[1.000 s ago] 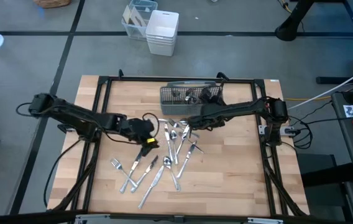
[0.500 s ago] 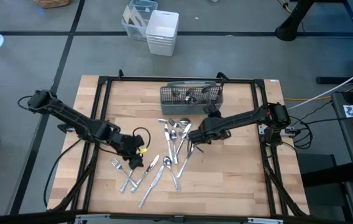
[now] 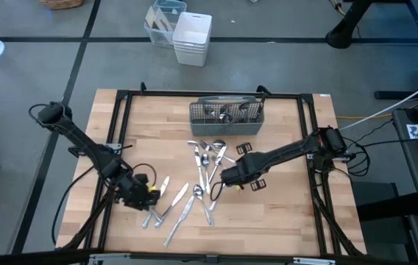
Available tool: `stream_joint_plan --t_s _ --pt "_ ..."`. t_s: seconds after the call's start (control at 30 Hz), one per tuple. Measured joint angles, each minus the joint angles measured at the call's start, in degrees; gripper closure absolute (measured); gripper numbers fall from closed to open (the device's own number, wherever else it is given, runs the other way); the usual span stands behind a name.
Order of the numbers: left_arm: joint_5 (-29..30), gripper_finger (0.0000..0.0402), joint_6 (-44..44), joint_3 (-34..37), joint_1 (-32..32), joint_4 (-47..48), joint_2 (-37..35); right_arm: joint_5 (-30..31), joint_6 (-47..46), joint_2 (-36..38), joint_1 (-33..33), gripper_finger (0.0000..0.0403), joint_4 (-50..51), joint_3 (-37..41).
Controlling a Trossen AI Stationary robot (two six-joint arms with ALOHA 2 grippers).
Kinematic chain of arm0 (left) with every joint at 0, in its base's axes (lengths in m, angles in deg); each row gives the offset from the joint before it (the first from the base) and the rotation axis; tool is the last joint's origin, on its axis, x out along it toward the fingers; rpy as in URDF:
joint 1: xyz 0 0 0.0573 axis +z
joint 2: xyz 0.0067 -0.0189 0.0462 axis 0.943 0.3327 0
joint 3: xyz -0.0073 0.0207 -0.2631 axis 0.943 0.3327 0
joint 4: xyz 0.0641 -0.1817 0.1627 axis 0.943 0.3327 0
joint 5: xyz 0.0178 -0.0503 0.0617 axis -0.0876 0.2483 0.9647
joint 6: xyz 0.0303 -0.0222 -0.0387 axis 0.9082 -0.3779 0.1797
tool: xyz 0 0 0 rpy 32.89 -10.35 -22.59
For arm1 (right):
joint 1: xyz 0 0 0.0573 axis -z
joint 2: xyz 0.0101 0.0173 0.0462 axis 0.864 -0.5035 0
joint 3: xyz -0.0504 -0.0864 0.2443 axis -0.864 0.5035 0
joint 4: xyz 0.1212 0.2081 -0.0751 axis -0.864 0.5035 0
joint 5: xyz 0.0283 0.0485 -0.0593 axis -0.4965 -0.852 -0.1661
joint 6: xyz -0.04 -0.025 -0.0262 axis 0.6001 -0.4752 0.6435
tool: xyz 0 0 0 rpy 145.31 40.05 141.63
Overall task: Sort silverware
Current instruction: Put the fork into the silverware rack
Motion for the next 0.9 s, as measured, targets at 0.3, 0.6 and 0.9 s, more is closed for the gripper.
stream_joint_plan --t_s 0.3,0.6,0.9 --pt "5.16 0.0276 -14.07 2.96 -3.01 3.26 2.22 -0.86 -0.16 0.0 -0.22 0.0311 -6.18 0.0" --pt "6.53 0.0276 -14.98 6.26 -2.2 3.14 3.71 -1.77 -0.16 0.0 -0.22 0.0311 -10.82 0.0" --pt "6.25 0.0276 -15.52 6.4 0.65 2.04 3.71 -1.76 -0.16 0.0 -0.22 0.0311 -11.45 0.0"
